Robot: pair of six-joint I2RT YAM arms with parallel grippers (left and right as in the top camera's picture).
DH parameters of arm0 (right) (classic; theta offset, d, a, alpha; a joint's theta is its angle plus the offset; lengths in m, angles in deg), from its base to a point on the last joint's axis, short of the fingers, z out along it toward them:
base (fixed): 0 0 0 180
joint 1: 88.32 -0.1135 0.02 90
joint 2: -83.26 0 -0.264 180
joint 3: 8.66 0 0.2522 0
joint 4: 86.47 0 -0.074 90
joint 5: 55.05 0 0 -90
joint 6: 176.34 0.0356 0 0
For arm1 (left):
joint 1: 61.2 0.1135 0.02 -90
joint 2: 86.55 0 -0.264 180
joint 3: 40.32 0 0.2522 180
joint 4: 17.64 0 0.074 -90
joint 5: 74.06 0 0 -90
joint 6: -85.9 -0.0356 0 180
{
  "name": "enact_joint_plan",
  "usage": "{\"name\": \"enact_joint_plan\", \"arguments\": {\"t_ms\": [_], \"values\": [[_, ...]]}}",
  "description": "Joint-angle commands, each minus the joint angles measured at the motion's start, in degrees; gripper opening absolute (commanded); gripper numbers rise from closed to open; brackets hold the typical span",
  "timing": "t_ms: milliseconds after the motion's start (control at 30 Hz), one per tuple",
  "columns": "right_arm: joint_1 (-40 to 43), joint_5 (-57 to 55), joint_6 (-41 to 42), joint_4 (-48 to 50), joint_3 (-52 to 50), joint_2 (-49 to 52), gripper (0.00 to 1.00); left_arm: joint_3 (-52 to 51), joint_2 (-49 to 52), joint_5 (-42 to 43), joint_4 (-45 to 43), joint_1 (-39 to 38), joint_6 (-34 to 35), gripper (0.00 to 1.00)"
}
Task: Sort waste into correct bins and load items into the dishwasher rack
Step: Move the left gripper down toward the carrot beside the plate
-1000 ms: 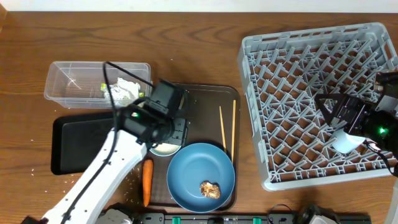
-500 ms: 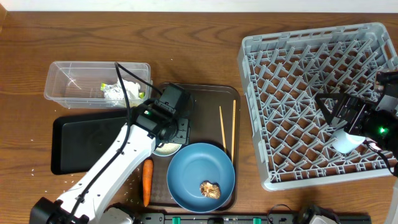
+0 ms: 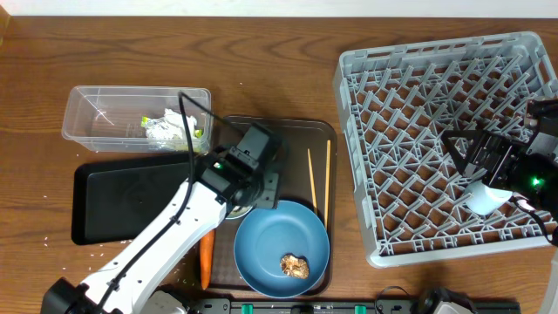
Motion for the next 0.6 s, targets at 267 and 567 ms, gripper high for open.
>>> {"name": "enact_joint_plan", "arguments": {"t_ms": [267, 567], "values": [[-0.9, 0.0, -0.9, 0.4, 0.3, 0.4, 0.99, -2.6, -19.5, -6.0, 20.1, 0.5, 17.2, 0.60], [-0.9, 0.0, -0.8, 1.0, 0.3, 0.4, 0.99, -16.2, -22.7, -6.0, 16.5, 0.6, 24.1, 0.60]]}}
